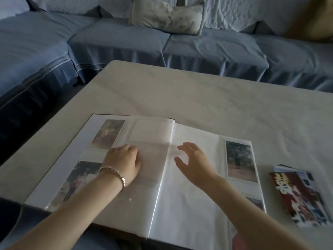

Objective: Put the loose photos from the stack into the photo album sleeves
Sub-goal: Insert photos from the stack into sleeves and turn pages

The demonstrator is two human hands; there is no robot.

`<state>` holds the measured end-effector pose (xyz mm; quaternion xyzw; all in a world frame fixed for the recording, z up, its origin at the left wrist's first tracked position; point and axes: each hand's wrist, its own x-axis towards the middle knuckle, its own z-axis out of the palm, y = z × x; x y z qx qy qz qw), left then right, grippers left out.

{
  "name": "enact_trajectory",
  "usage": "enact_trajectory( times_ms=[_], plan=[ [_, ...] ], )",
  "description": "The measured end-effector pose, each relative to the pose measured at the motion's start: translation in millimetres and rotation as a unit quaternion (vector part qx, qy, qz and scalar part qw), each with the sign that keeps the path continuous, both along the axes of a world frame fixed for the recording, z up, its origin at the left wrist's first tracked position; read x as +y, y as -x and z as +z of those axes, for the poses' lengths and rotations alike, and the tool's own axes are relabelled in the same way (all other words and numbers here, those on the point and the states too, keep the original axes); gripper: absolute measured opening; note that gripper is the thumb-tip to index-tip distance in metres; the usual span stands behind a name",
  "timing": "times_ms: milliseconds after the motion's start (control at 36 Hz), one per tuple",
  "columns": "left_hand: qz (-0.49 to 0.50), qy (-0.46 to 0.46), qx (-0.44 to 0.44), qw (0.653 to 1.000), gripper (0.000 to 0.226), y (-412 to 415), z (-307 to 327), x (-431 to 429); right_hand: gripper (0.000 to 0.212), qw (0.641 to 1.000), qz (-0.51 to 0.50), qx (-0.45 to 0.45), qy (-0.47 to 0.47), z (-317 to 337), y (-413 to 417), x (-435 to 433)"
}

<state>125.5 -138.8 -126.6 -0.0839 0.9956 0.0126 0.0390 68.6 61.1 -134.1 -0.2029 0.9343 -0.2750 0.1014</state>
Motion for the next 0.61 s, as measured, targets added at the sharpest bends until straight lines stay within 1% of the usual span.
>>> enact_trajectory(
  times_ms=[56,139,194,278,333,444,528,611],
  plan=[
    [-0.014,-0.008,0.02,1.0,0.022,4,2,14,0.037,0.998,-0.055,0.006,0.027,0,-11,30],
    [-0.077,-0.107,0.095,0.987,0.017,6,0,40,0.032,0.989,-0.138,-0.004,0.055,-1,-28,80],
    [-0.11,-0.154,0.118,0.975,0.014,7,1,60,0.034,0.981,-0.184,-0.028,0.05,-2,-38,113],
    [-0.126,-0.2,0.111,0.965,0.016,11,3,94,0.039,0.969,-0.23,-0.085,0.017,-5,-49,155],
    [-0.115,-0.23,0.107,0.96,0.02,13,1,114,0.037,0.964,-0.24,-0.117,0.007,-9,-54,173],
    [-0.111,-0.272,0.089,0.952,0.02,15,-4,145,0.005,0.953,-0.265,-0.136,0.05,-16,-61,191],
    [-0.111,-0.301,0.057,0.945,0.017,19,-8,162,0.017,0.951,-0.261,-0.138,0.091,-18,-62,196],
    [-0.095,-0.343,0.033,0.934,0.014,23,-9,173,0.021,0.945,-0.275,-0.123,0.126,-17,-64,196]
  ],
)
